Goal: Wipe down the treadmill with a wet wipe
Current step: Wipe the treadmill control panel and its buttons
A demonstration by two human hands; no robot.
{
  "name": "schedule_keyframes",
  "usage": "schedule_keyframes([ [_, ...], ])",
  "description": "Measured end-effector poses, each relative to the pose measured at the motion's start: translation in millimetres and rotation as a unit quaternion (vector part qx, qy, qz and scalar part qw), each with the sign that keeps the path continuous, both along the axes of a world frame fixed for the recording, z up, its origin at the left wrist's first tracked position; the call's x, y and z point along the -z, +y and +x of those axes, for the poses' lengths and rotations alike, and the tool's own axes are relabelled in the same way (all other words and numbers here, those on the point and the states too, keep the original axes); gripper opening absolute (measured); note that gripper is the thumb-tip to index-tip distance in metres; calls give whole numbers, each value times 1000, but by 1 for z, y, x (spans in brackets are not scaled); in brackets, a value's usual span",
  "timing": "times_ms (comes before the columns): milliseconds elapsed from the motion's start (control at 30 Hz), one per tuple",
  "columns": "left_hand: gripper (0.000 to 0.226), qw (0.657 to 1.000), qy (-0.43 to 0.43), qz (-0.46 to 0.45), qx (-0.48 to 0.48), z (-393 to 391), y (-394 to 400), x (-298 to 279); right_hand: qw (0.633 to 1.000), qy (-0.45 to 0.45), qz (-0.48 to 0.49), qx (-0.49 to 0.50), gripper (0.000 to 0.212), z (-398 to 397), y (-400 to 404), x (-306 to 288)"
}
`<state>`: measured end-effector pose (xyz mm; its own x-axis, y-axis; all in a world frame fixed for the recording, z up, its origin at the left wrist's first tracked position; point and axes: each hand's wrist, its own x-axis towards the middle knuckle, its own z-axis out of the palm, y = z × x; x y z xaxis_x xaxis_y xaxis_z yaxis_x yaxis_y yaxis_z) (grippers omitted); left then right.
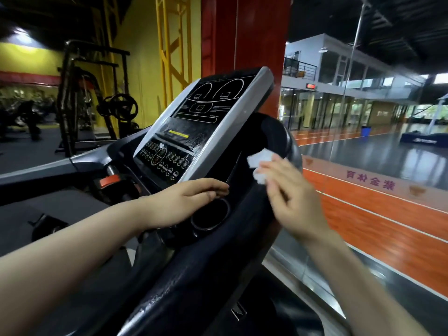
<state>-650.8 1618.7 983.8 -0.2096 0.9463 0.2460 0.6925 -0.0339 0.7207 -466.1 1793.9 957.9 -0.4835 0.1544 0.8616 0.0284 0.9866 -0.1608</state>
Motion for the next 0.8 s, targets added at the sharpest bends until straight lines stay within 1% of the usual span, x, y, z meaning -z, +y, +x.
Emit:
schedule_keyframes([
  [33, 29, 1000, -10, 8, 8, 0, 5, -2, 999, 0, 25, -35, 32, 3, -17, 12],
  [100, 29, 999, -21, 13, 21, -1, 14, -6, 986, -29, 96, -130, 33, 8, -38, 33],
  [133, 28, 999, -28, 12, 21, -1, 20, -9, 980, -40, 118, -157, 33, 10, -35, 35],
  [167, 27, 999, -31, 11, 16, -2, 26, -12, 979, -39, 122, -160, 33, 9, -24, 31],
  [200, 27, 1000, -27, 13, 8, -2, 31, -14, 984, -27, 110, -141, 34, 7, -9, 23],
  [233, 31, 1000, -13, 12, 0, -2, 37, -18, 991, -13, 74, -109, 33, 1, 10, 12],
  [300, 40, 1000, 19, 2, -13, 3, 47, -25, 998, 6, -23, -59, 32, -13, 51, -19],
  [333, 41, 1000, 25, -4, -18, 6, 52, -29, 996, 5, -69, -47, 32, -23, 73, -38],
  [400, 43, 999, 26, -9, -27, 13, 60, -35, 983, -28, -173, -48, 33, -42, 108, -73],
  [467, 43, 999, 20, -17, -30, 24, 67, -41, 966, -67, -237, -71, 35, -58, 128, -92],
  [533, 43, 999, 4, -35, -27, 36, 76, -45, 963, -87, -241, -84, 37, -54, 125, -90],
  [600, 46, 998, 15, -43, -31, 47, 85, -47, 968, -77, -226, -76, 35, -33, 115, -74],
  [700, 57, 993, 89, -52, -62, 61, 92, -50, 968, -79, -194, -140, 37, -6, 117, -52],
  [733, 59, 990, 107, -59, -72, 63, 92, -51, 966, -95, -193, -146, 39, -11, 126, -59],
  [800, 60, 987, 115, -76, -80, 64, 91, -54, 961, -137, -211, -115, 44, -37, 147, -83],
])
